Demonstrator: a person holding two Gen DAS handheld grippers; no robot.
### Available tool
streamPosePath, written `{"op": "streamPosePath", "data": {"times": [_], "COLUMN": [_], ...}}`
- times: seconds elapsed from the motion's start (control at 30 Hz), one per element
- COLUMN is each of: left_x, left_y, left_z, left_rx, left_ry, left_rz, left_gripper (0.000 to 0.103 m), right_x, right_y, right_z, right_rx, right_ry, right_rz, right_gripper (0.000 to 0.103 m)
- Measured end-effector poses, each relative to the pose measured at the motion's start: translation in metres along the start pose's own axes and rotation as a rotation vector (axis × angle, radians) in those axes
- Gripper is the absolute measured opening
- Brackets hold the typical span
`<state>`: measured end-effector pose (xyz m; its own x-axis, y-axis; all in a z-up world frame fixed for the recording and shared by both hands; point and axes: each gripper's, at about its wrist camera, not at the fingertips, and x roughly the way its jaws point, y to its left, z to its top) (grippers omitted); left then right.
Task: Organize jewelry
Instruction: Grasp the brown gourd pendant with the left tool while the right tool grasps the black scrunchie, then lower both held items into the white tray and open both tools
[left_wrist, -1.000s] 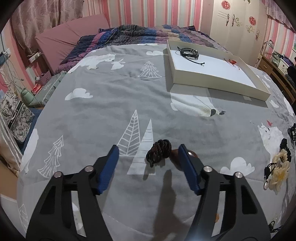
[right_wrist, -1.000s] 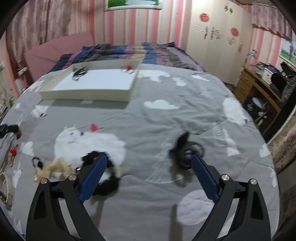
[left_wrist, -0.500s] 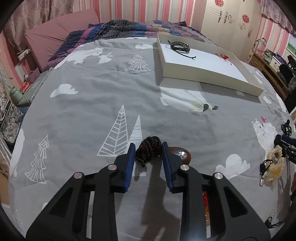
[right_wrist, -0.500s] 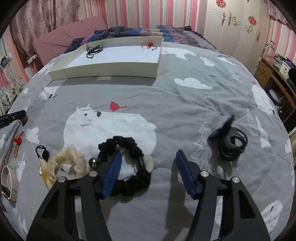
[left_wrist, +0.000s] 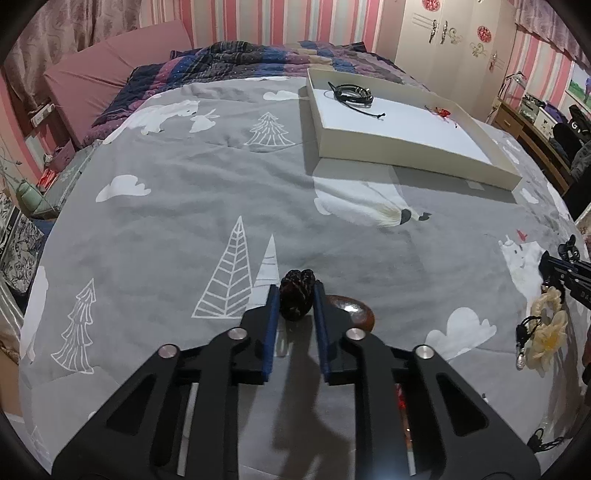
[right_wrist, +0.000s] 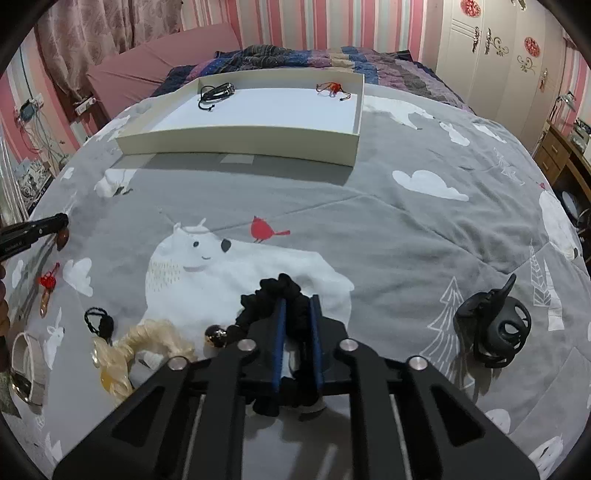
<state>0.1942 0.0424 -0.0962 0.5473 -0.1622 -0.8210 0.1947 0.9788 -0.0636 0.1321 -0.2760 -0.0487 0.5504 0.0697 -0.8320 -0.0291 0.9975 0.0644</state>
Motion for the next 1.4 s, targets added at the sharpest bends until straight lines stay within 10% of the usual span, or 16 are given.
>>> {"op": "streamPosePath", "data": {"times": [0.33,0.73,1.4], "left_x": [-0.013,-0.026,0.17], "left_y": [-0.002,-0.049,-0.05], "left_z": [0.023,0.144,0.285], "left_rx": [0.0,0.104,-0.003], "left_ry": [-0.062,-0.221,0.021], "left_rz": [-0.043,-0.081,-0.038], "left_gripper": [0.013,0.012,0.005], "right_x": [-0.012,-0.02,0.145], "right_y": [-0.017,-0.012,-0.008], "right_z": [0.026,0.15,0.284], "right_rx": [0.08,0.07,0.123], "right_ry": [-0.09,-0.259,-0.077], "right_rz": [-0.012,-0.007,-0.041], "right_gripper": [0.01,0.01,0.01]}}
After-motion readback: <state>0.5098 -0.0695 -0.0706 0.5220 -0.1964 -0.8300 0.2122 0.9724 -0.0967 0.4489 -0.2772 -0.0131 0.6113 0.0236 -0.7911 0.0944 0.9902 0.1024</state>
